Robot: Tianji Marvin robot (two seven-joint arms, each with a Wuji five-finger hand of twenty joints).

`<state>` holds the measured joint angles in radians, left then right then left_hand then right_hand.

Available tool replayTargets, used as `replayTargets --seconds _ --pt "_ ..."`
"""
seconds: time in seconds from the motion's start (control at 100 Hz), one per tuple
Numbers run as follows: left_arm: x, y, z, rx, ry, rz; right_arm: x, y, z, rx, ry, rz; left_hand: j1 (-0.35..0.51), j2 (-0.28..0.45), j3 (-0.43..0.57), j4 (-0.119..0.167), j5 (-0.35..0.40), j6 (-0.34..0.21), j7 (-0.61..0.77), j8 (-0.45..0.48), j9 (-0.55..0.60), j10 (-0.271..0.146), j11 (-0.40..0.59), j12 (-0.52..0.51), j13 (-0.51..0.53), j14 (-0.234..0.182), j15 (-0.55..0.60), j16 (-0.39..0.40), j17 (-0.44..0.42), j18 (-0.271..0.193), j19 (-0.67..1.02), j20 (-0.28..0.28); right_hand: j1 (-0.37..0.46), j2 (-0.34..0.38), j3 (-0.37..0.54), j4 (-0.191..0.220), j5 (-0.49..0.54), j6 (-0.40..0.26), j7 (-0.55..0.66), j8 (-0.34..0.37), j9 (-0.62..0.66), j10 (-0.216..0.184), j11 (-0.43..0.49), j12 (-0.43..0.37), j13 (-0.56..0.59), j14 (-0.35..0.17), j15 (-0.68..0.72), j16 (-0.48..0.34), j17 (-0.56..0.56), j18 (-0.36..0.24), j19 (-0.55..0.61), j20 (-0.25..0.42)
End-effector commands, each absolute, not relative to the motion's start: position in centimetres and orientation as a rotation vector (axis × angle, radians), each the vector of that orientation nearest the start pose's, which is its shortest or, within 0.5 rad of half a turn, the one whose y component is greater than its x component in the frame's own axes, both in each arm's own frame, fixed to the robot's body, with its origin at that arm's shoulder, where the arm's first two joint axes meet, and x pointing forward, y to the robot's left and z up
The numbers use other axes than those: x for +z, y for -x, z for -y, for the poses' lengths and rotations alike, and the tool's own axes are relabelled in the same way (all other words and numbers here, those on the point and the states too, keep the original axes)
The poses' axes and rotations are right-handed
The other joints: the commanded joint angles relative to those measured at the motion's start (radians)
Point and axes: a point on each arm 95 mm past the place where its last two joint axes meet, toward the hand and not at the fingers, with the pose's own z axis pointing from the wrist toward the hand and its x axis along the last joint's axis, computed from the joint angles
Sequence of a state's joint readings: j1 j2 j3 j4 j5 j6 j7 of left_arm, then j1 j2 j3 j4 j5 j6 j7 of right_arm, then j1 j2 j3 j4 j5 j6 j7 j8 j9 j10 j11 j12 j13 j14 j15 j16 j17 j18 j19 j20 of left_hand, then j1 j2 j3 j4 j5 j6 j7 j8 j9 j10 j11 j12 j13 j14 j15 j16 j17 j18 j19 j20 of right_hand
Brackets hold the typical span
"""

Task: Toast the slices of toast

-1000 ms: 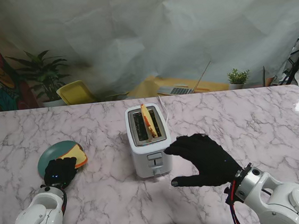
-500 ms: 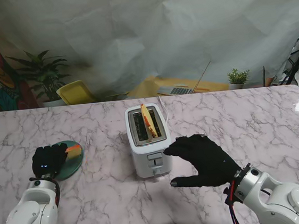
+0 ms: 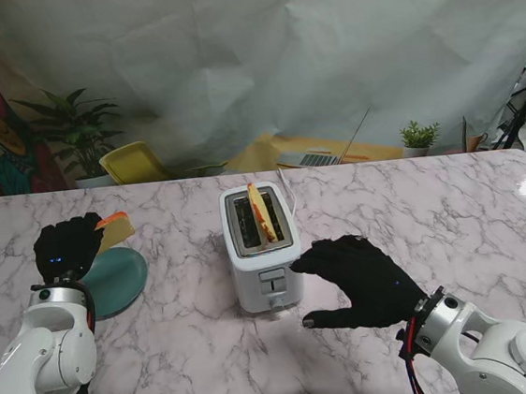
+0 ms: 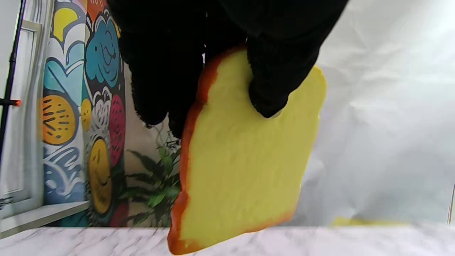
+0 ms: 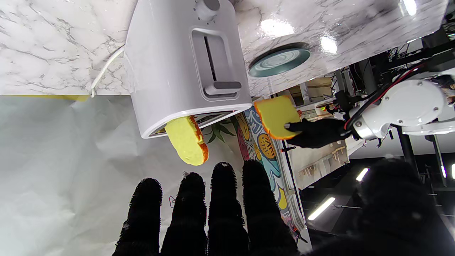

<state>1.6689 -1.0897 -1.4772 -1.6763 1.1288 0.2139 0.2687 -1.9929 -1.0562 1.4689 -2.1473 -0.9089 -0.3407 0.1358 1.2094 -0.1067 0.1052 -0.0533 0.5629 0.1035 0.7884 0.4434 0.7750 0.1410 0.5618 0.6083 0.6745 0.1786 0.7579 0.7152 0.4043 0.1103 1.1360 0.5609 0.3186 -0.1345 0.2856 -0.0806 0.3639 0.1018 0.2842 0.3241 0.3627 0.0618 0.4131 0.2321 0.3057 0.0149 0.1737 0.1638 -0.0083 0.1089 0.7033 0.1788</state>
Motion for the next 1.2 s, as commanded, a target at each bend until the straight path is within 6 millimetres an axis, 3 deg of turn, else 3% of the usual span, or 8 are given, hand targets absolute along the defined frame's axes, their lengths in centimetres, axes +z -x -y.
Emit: replayTargets --seconds 0.0,0.28,0.51,0.72,0.83,0.93,1.06,1.19 --pt "-24.3 -40.4 -10.0 -1.290 1.015 -0.960 -23.7 -28.1 -2.4 1.849 -0.992 -1.690 0.082 0.003 0.073 -0.014 0.084 -0.103 0.148 0.060 0.035 -0.011 -0.001 0.014 0.033 0.039 -0.017 0.002 0.003 -0.020 -0.003 0.028 0.028 0.032 -0.024 0.015 0.022 -0.025 0.020 -0.019 -0.007 -0.005 -0.011 0.008 0.008 -0.020 -0.039 -0.023 -0.003 -0.024 -0.022 -0.011" --pt "-21.3 -42.1 -9.8 -1.586 0.916 -0.949 -22.9 -27.4 -2.6 1.867 -0.926 -1.721 0.082 -0.007 0.039 -0.011 0.165 -0.183 0.187 0.139 0.109 -0.104 -0.011 -0.020 0.113 -0.002 -0.082 -0.031 0.039 -0.040 -0.034 0.015 0.016 -0.004 -0.025 0.015 -0.005 -0.024 0.013 -0.019 -0.035 -0.002 -0.014 0.007 -0.010 -0.017 -0.044 -0.025 -0.010 -0.026 -0.027 -0.014" --pt "-20.7 -43.2 -9.0 -1.713 0.927 -0.957 -21.8 -26.6 -3.1 1.864 -0.862 -1.737 0.082 -0.021 -0.017 -0.004 0.212 -0.218 0.160 0.144 0.164 -0.124 -0.046 -0.063 0.178 -0.040 -0.142 -0.071 0.049 -0.047 -0.052 0.007 -0.012 -0.003 -0.014 0.011 -0.033 -0.012 -0.001 -0.021 -0.071 0.009 -0.016 0.006 -0.027 -0.014 -0.047 -0.026 -0.016 -0.028 -0.032 -0.015" --pt "-20.0 -43.9 -7.7 -1.780 0.904 -1.079 -21.1 -25.7 -3.8 1.879 -0.853 -1.686 0.080 -0.007 -0.151 0.004 0.254 -0.317 0.126 0.126 0.239 -0.237 -0.123 -0.095 0.221 -0.128 -0.220 -0.116 -0.027 -0.070 -0.086 0.039 -0.021 0.008 -0.005 0.008 -0.025 -0.006 -0.008 -0.021 -0.066 0.012 -0.010 0.007 -0.020 -0.013 -0.043 -0.025 -0.009 -0.026 -0.031 -0.013" --pt "-19.3 -44.3 -6.9 -1.795 0.863 -1.153 -20.9 -25.5 -4.1 1.892 -0.844 -1.672 0.039 -0.013 -0.162 0.000 0.267 -0.372 0.120 0.123 0.274 -0.289 -0.166 -0.109 0.221 -0.161 -0.270 -0.130 -0.085 -0.079 -0.119 0.060 -0.021 0.011 -0.003 0.006 -0.019 -0.005 -0.011 -0.021 -0.061 0.013 -0.008 0.006 -0.015 -0.011 -0.042 -0.025 -0.004 -0.026 -0.029 -0.013" --pt "-18.6 -44.7 -6.0 -1.825 0.833 -1.217 -20.8 -25.3 -4.1 1.898 -0.846 -1.666 0.044 -0.030 -0.159 0.000 0.284 -0.387 0.134 0.131 0.294 -0.303 -0.184 -0.104 0.218 -0.161 -0.294 -0.133 -0.101 -0.077 -0.130 0.066 -0.022 0.020 -0.001 0.006 -0.018 -0.004 -0.014 -0.022 -0.059 0.011 -0.009 0.005 -0.014 -0.012 -0.043 -0.025 -0.004 -0.026 -0.027 -0.012" --pt "-17.6 -44.8 -4.9 -1.870 0.814 -1.254 -21.0 -25.3 -4.1 1.911 -0.860 -1.646 0.081 -0.072 -0.107 0.012 0.317 -0.406 0.221 0.184 0.307 -0.286 -0.202 -0.069 0.222 -0.132 -0.300 -0.114 -0.111 -0.043 -0.139 0.080 -0.018 0.025 -0.002 0.005 -0.009 -0.005 -0.014 -0.021 -0.051 0.014 -0.007 0.005 -0.008 -0.012 -0.041 -0.025 -0.002 -0.025 -0.022 -0.012" --pt "-17.0 -44.7 -4.1 -1.896 0.804 -1.256 -21.1 -25.1 -4.1 1.913 -0.873 -1.638 0.082 -0.079 -0.055 0.003 0.314 -0.421 0.303 0.246 0.293 -0.267 -0.186 -0.048 0.219 -0.114 -0.289 -0.095 -0.117 -0.024 -0.143 0.089 -0.016 0.031 -0.004 0.005 -0.009 -0.006 -0.017 -0.022 -0.050 0.016 -0.009 0.005 -0.007 -0.011 -0.043 -0.026 -0.003 -0.023 -0.021 -0.012"
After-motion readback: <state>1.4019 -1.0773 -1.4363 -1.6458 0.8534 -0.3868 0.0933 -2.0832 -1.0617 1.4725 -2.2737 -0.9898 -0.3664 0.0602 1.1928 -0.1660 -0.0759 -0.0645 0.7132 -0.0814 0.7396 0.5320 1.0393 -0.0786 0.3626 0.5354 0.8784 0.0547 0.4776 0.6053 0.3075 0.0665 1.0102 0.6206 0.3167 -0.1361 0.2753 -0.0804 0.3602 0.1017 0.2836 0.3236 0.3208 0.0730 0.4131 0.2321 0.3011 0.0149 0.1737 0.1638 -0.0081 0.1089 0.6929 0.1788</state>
